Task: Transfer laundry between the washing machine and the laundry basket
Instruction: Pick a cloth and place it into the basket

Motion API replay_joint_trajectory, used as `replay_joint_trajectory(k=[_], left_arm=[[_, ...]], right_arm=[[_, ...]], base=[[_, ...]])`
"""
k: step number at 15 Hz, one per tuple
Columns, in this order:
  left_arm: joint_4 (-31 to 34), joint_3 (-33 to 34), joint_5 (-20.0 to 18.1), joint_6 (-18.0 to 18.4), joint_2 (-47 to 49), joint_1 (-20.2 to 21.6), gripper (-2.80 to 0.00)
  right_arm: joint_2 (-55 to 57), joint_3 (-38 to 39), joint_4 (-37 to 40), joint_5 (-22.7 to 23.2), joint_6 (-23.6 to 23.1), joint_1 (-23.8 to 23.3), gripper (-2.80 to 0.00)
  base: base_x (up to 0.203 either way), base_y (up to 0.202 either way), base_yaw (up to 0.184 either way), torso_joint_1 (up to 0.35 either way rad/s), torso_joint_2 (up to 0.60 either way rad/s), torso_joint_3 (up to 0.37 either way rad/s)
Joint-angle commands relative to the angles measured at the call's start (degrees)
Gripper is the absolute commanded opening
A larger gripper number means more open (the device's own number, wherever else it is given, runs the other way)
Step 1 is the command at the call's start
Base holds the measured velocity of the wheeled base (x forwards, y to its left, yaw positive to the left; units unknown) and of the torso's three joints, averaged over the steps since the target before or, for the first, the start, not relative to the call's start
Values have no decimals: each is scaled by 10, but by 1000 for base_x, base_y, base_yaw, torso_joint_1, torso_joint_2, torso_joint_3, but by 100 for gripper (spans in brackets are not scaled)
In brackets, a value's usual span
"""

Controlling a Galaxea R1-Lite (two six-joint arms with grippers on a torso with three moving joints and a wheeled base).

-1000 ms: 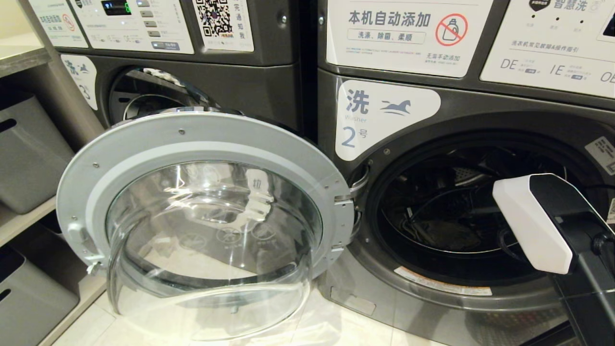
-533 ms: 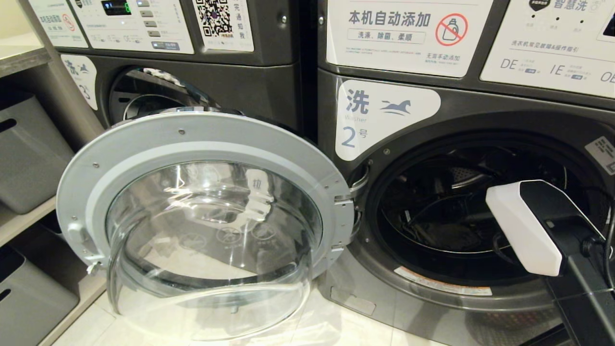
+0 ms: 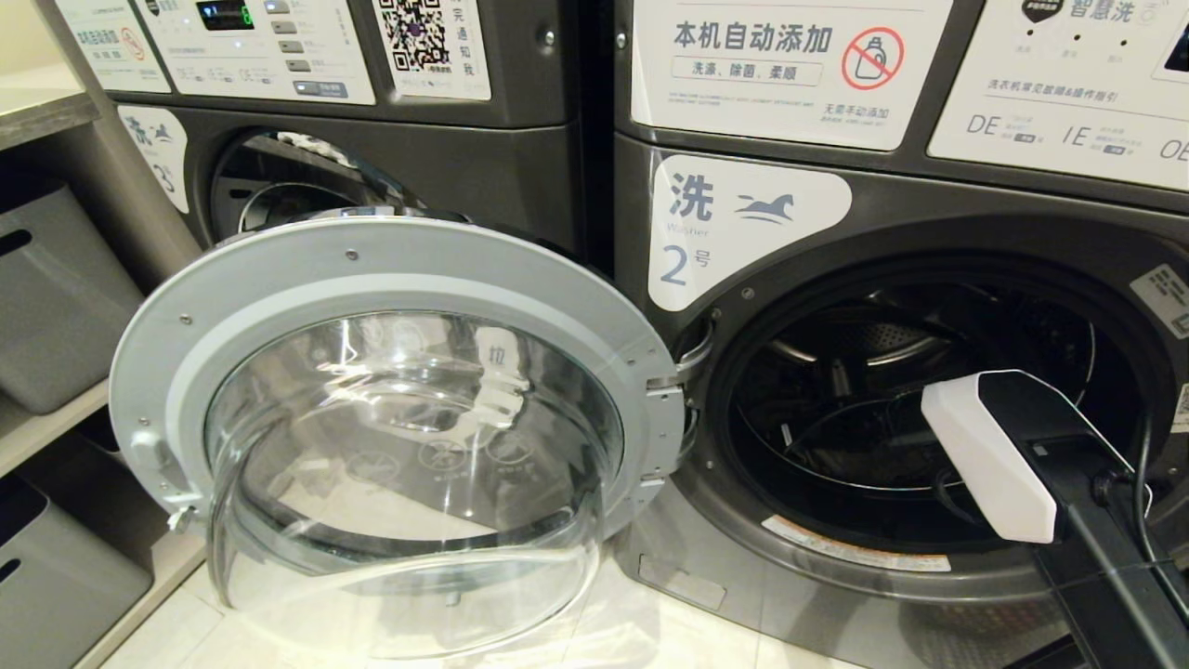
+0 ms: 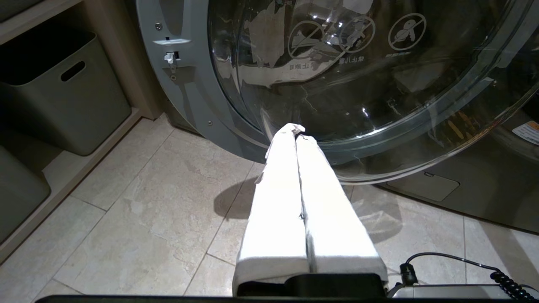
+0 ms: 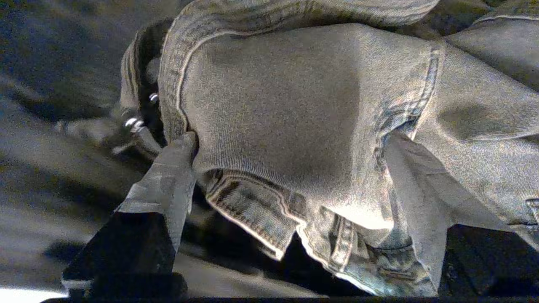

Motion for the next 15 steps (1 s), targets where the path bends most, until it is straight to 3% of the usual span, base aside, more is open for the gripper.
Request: replay_joint_trajectory(k=[1, 4, 5, 15], left_arm=[[0, 0, 0, 0, 0, 0, -280], [0, 0, 0, 0, 0, 0, -280], [1, 0, 0, 0, 0, 0, -280], [0, 0, 0, 0, 0, 0, -280]], right_arm=[[19, 1, -28, -13, -1, 1, 0], [22, 1, -46, -34, 0, 1, 0], [20, 1, -46, -35, 0, 1, -280], [20, 1, -46, -35, 2, 1, -280]], base=[[0, 0, 0, 0, 0, 0], [0, 0, 0, 0, 0, 0], [0, 0, 0, 0, 0, 0], [0, 0, 0, 0, 0, 0]])
